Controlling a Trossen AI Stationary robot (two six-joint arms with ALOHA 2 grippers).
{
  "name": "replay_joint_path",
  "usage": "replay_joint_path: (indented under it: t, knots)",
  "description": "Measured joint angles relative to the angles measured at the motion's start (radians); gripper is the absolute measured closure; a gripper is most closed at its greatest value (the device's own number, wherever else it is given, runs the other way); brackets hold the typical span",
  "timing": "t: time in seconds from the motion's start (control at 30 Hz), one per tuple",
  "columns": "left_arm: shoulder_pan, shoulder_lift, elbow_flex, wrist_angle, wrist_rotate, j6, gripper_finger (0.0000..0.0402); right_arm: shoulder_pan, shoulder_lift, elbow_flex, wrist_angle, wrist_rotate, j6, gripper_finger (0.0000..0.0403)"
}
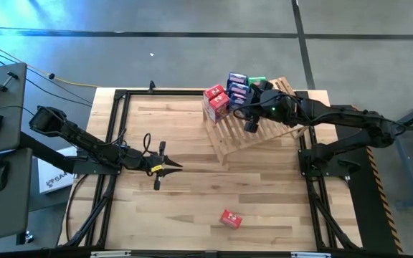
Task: Stack cereal on shelf
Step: Put the blue cereal box on the shelf aligned with the other blue cereal boxes
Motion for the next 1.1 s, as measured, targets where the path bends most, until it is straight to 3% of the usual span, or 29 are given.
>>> replay_joint_path:
  t: [0.27, 0.43, 0.63, 0.83, 0.97, 1.1]
  knots:
    - [0.0, 0.0, 0.0, 0.0, 0.0, 0.0, 0.0357, 0.0, -0.001, 0.0, -0.042, -0.023, 0.03, 0.0198]
    - [0.0, 0.0, 0.0, 0.0, 0.023, -0.007, 0.0357, 0.0, -0.001, 0.0, -0.049, -0.014, 0.073, 0.0173]
    - [0.0, 0.0, 0.0, 0.0, 0.024, -0.008, 0.0357, 0.017, -0.008, 0.015, -0.036, 0.066, 0.056, 0.0144]
    - [0.0, 0.0, 0.0, 0.001, 0.022, -0.007, 0.0357, 0.124, -0.015, 0.152, -0.136, 0.134, 0.086, 0.0144]
    - [0.0, 0.0, 0.0, -0.002, 0.025, -0.001, 0.0357, 0.215, -0.015, 0.196, -0.278, 0.14, 0.214, 0.0165]
    - [0.0, 0.0, -0.001, -0.006, 0.059, -0.001, 0.0357, 0.282, -0.015, 0.136, -0.332, 0.205, 0.327, 0.0226]
